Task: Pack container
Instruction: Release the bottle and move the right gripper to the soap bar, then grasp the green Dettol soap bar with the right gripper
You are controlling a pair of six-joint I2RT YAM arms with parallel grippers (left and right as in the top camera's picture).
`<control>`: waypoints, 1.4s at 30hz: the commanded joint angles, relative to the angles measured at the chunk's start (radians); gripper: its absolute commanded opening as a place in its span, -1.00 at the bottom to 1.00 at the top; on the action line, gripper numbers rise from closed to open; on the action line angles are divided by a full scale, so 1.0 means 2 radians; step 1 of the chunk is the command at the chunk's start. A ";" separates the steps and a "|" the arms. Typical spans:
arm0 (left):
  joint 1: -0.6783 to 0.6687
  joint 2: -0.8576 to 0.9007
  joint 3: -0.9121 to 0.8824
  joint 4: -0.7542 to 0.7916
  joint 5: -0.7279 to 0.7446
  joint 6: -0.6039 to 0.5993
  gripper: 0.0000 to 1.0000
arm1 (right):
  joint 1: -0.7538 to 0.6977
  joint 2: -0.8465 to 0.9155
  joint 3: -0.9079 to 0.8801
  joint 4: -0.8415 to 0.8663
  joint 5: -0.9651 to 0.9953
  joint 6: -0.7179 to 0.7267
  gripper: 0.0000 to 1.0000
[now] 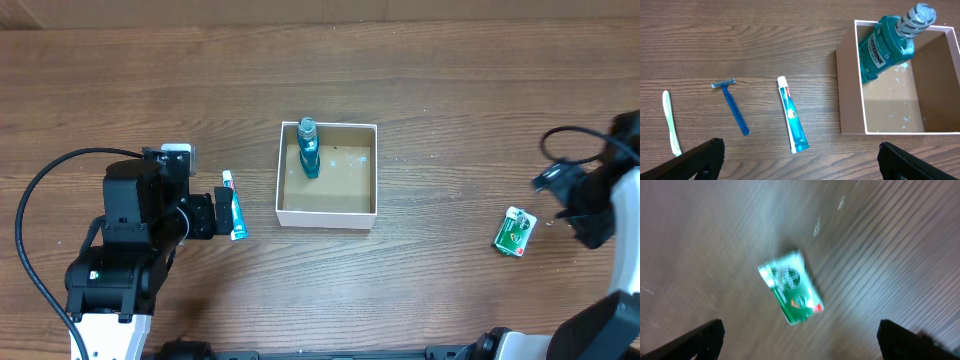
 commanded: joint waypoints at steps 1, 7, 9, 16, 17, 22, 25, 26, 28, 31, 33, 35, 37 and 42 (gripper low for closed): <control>0.003 0.000 0.012 0.001 0.000 -0.003 1.00 | 0.050 0.025 -0.057 0.049 0.002 -0.069 1.00; 0.003 0.011 0.012 0.000 0.000 -0.003 1.00 | 0.071 0.080 -0.082 0.094 0.004 -0.024 1.00; 0.003 0.015 0.011 0.000 0.000 -0.003 1.00 | 0.066 0.092 -0.082 0.103 0.004 -0.024 1.00; 0.003 0.029 0.011 0.000 0.000 -0.003 1.00 | 0.064 0.137 -0.083 0.117 0.004 -0.026 1.00; 0.003 0.029 0.011 0.000 0.000 -0.003 1.00 | 0.064 0.144 -0.083 0.119 0.004 -0.028 1.00; 0.003 0.029 0.011 -0.001 0.000 -0.003 1.00 | 0.064 0.146 -0.083 0.118 0.004 -0.028 1.00; 0.003 0.029 0.011 -0.002 0.001 -0.004 1.00 | 0.064 0.146 -0.091 0.120 0.004 -0.028 0.99; 0.003 0.029 0.011 -0.003 0.002 -0.004 1.00 | 0.064 0.146 -0.099 0.128 0.003 -0.028 0.99; 0.003 0.029 0.011 -0.003 0.002 -0.003 1.00 | 0.064 0.146 -0.122 0.153 -0.013 -0.028 0.99; 0.003 0.029 0.011 -0.003 0.002 -0.003 1.00 | 0.064 0.146 -0.132 0.164 -0.013 -0.028 0.98; 0.003 0.029 0.011 -0.003 0.002 -0.003 1.00 | 0.064 0.146 -0.132 0.164 -0.013 -0.028 0.96; 0.003 0.029 0.011 -0.003 0.002 -0.003 1.00 | 0.064 0.146 -0.132 0.162 -0.019 -0.028 0.82; 0.003 0.029 0.011 -0.005 0.002 -0.003 1.00 | 0.064 0.146 -0.132 0.162 -0.019 -0.028 0.55; 0.003 0.029 0.011 -0.009 0.002 -0.003 1.00 | 0.064 0.146 -0.132 0.162 -0.019 -0.028 0.09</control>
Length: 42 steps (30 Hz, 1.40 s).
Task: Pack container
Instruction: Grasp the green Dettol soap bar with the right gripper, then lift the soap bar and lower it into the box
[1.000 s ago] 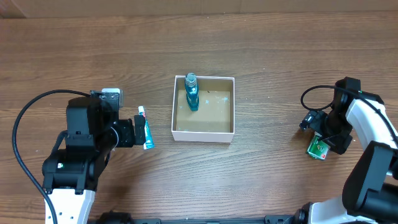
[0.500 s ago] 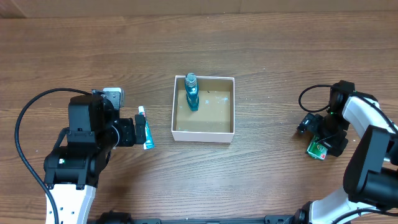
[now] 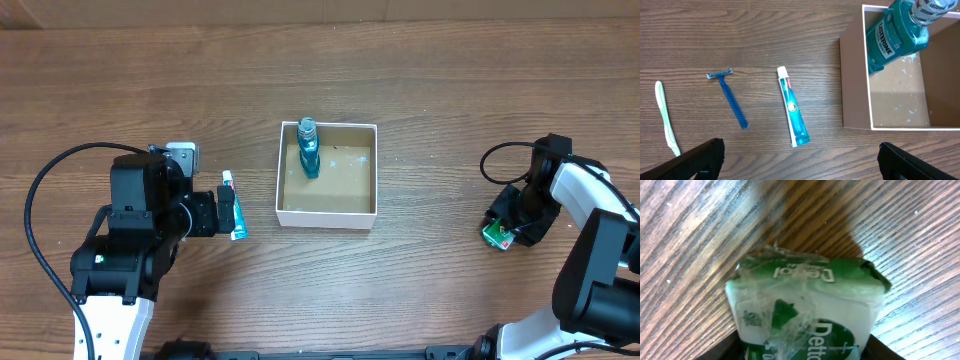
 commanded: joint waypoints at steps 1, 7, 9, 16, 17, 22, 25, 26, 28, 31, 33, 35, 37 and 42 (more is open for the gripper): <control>0.003 0.002 0.011 -0.001 0.002 -0.003 1.00 | 0.002 0.018 -0.021 0.007 0.001 0.000 0.08; 0.003 0.002 0.011 -0.001 0.002 -0.003 1.00 | 0.002 0.018 -0.019 0.009 -0.011 0.001 -0.15; 0.003 0.002 0.011 0.000 0.001 -0.003 0.99 | 0.002 0.018 -0.010 0.003 -0.013 0.001 -0.39; 0.003 0.002 0.011 0.005 0.000 -0.003 1.00 | 0.014 -0.013 0.091 -0.070 -0.012 0.006 -0.87; 0.003 0.002 0.011 0.005 0.000 -0.003 1.00 | 0.025 -0.029 0.117 -0.084 -0.012 0.006 -0.89; 0.003 0.002 0.011 0.005 0.000 -0.003 1.00 | 0.122 -0.098 0.263 -0.142 -0.013 -0.009 -0.92; 0.003 0.002 0.011 0.005 0.000 -0.003 1.00 | 0.232 -0.107 0.317 -0.139 -0.013 -0.017 -0.92; 0.003 0.002 0.011 0.005 0.000 -0.003 1.00 | 0.253 -0.107 0.316 -0.131 -0.012 -0.017 -0.92; 0.003 0.002 0.011 0.005 0.000 -0.003 1.00 | 0.310 -0.099 0.316 -0.106 -0.012 -0.013 -0.92; 0.003 0.002 0.011 0.005 0.000 -0.003 1.00 | 0.366 -0.080 0.315 -0.075 -0.010 0.021 -0.92; 0.003 0.002 0.011 0.004 0.000 -0.003 1.00 | 0.390 -0.054 0.315 -0.065 -0.010 0.051 -0.92; 0.003 0.002 0.011 0.004 0.000 -0.003 1.00 | 0.400 -0.031 0.315 -0.064 -0.010 0.053 -0.92; 0.003 0.002 0.011 0.004 0.000 -0.003 1.00 | 0.405 -0.003 0.315 -0.064 -0.010 0.053 -0.92; 0.003 0.002 0.011 0.003 0.000 -0.003 1.00 | 0.406 0.058 0.315 -0.057 -0.013 0.053 -0.92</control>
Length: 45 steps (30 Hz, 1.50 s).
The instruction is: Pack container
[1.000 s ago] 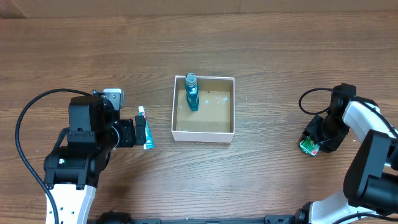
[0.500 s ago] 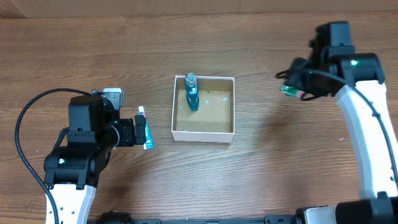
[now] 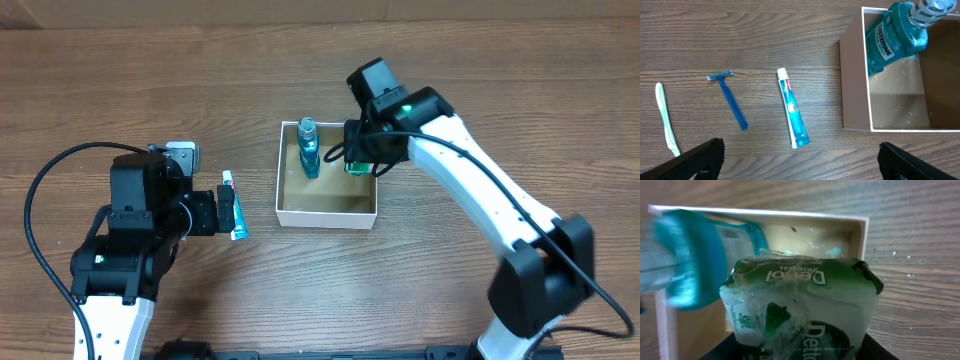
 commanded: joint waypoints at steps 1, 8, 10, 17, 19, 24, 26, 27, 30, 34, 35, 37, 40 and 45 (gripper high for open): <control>0.003 0.002 0.011 -0.001 0.000 -0.003 1.00 | 0.000 0.021 0.008 0.009 0.001 0.006 -0.91; 0.003 0.002 0.011 -0.003 0.000 -0.003 1.00 | 0.000 0.034 0.008 0.020 0.002 0.004 0.34; 0.003 0.002 0.011 -0.004 0.000 -0.003 1.00 | 0.000 0.034 0.008 0.028 0.002 0.002 0.46; 0.003 0.002 0.011 -0.007 0.000 -0.003 1.00 | 0.000 -0.029 0.040 -0.003 0.055 -0.019 0.46; 0.003 0.002 0.011 -0.007 0.000 -0.003 1.00 | -0.002 -0.076 0.051 -0.014 0.097 -0.017 0.49; 0.003 0.002 0.011 -0.008 0.003 -0.004 1.00 | -0.097 -0.184 0.051 -0.066 0.125 0.008 0.73; 0.002 0.002 0.013 -0.013 -0.005 -0.031 1.00 | -0.153 -0.200 0.051 -0.100 0.101 0.008 0.75; 0.002 0.002 0.014 -0.017 -0.008 -0.041 1.00 | -0.196 -0.207 0.051 -0.130 0.082 0.005 0.75; -0.017 0.030 0.024 -0.041 -0.039 -0.084 1.00 | -0.300 -0.212 0.037 -0.188 0.022 -0.024 0.76; -0.021 0.102 0.024 -0.048 -0.034 -0.098 1.00 | -0.357 -0.213 -0.005 -0.201 -0.013 -0.024 0.76; -0.021 0.129 0.024 -0.045 -0.034 -0.101 1.00 | -0.364 -0.213 -0.019 -0.198 -0.013 -0.025 0.77; -0.021 0.177 0.024 -0.033 -0.033 -0.110 1.00 | -0.364 -0.213 -0.044 -0.187 -0.015 -0.038 0.77; -0.021 0.252 0.024 -0.001 -0.022 -0.110 1.00 | -0.364 -0.213 -0.075 -0.171 -0.017 -0.042 0.78; -0.021 0.344 0.024 0.067 -0.026 -0.109 1.00 | -0.364 -0.213 -0.085 -0.162 -0.028 -0.047 0.77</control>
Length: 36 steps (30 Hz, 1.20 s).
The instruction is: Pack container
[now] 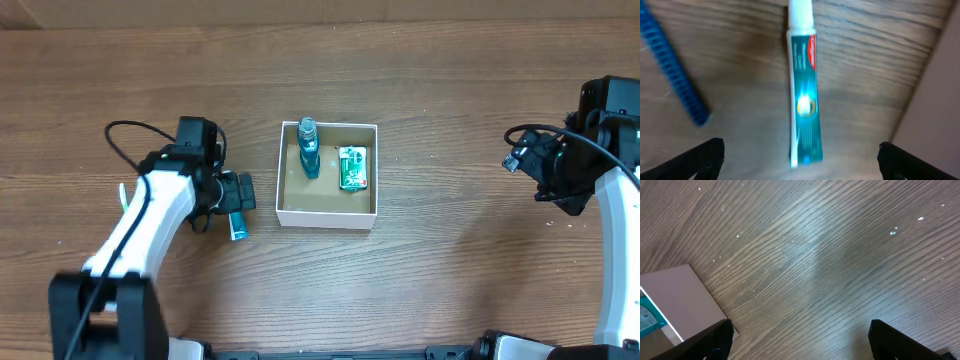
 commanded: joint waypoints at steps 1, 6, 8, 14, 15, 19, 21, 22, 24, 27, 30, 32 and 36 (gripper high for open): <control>-0.002 0.048 0.010 0.027 0.000 -0.007 1.00 | -0.001 -0.001 -0.004 0.004 -0.009 -0.008 0.77; -0.002 0.090 0.010 0.047 -0.001 -0.007 1.00 | -0.001 -0.001 -0.004 0.004 -0.009 -0.009 0.77; -0.002 0.096 0.010 0.048 -0.015 -0.011 1.00 | -0.001 -0.001 -0.004 0.004 -0.009 -0.010 0.77; -0.002 0.106 0.010 0.045 -0.024 -0.021 0.83 | -0.001 -0.001 -0.004 0.004 -0.009 -0.010 0.77; -0.002 0.106 0.010 0.045 -0.024 -0.021 0.58 | -0.001 -0.001 -0.004 0.004 -0.009 -0.010 0.77; -0.002 0.106 0.010 0.037 -0.024 -0.021 -0.45 | -0.001 -0.001 -0.004 0.002 -0.009 -0.011 0.78; -0.002 0.106 0.010 0.037 -0.024 -0.021 -0.62 | -0.001 -0.001 -0.004 0.002 -0.009 -0.011 0.78; -0.002 0.106 0.010 0.038 -0.024 -0.021 -0.66 | -0.001 -0.001 -0.004 0.002 -0.009 -0.011 0.78; -0.002 0.106 0.010 0.038 -0.025 -0.021 -0.74 | -0.001 -0.001 -0.004 0.002 -0.009 -0.011 0.78; -0.002 0.105 0.013 0.036 -0.024 -0.021 -0.92 | -0.001 -0.001 -0.004 0.002 -0.009 -0.012 0.78; -0.002 0.103 0.036 0.007 -0.024 -0.019 -0.92 | -0.001 -0.001 -0.004 0.002 -0.009 -0.013 0.78; -0.005 0.089 0.083 -0.037 -0.025 -0.011 -0.92 | -0.001 -0.001 -0.004 0.002 -0.009 -0.013 0.78; -0.039 0.024 0.179 -0.083 -0.026 0.009 -0.92 | -0.001 -0.001 -0.004 0.002 -0.009 -0.014 0.78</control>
